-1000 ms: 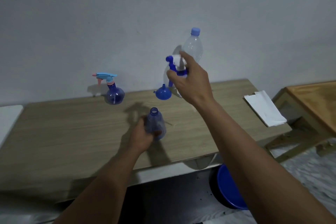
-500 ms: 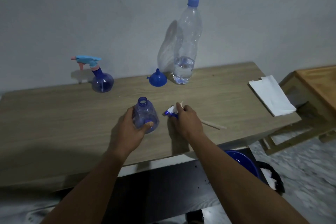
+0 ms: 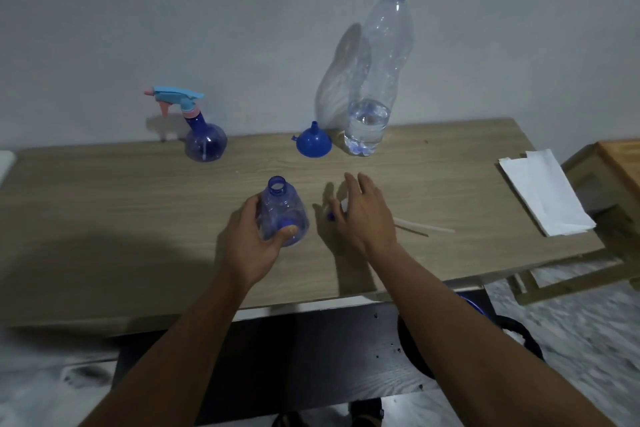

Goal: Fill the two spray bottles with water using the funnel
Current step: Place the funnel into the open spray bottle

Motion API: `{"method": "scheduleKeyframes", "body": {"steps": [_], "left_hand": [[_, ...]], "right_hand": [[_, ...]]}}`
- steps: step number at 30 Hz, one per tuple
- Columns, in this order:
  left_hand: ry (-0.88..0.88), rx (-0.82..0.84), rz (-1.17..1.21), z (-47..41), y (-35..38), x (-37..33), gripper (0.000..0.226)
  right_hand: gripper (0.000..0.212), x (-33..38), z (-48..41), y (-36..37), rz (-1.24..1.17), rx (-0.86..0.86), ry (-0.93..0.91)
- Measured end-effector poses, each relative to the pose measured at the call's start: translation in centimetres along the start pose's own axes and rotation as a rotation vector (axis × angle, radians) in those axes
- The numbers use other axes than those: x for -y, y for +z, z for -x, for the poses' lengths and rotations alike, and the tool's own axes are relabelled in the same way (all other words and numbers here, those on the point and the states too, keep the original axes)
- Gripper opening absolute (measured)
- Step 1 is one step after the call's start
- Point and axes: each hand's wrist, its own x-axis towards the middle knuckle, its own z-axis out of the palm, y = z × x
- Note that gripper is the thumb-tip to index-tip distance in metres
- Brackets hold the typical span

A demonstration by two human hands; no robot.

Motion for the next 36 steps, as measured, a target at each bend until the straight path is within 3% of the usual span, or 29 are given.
{"method": "scheduleKeyframes", "body": {"steps": [5,10,14,23,27,32,36], "left_hand": [[0.044,-0.019,0.117,0.0,0.5,0.4,0.074],[0.048,-0.045,0.086,-0.2,0.9,0.4,0.07],[0.014,-0.044,0.097,0.0,0.8,0.0,0.07],[0.014,-0.039,0.106,0.2,0.5,-0.8,0.072],[-0.011,-0.021,0.128,0.2,0.2,-1.2,0.072],[-0.018,-0.054,0.177,0.9,0.0,-2.1,0.067],[-0.044,-0.014,0.126,1.4,-0.7,-3.4,0.066]], "right_hand": [[0.064,1.7,-6.1,1.5,-0.171,0.009,0.01],[0.065,3.0,-11.9,4.2,-0.333,-0.005,0.114],[0.064,3.5,-14.0,5.4,-0.341,-0.035,0.128],[0.066,2.7,-14.8,4.2,-0.173,0.07,0.072],[0.062,2.3,-13.3,2.5,-0.243,0.091,0.088],[0.094,3.0,-10.6,-1.6,-0.513,0.096,0.064],[0.068,4.5,-8.1,-5.3,-0.621,0.045,0.032]]}}
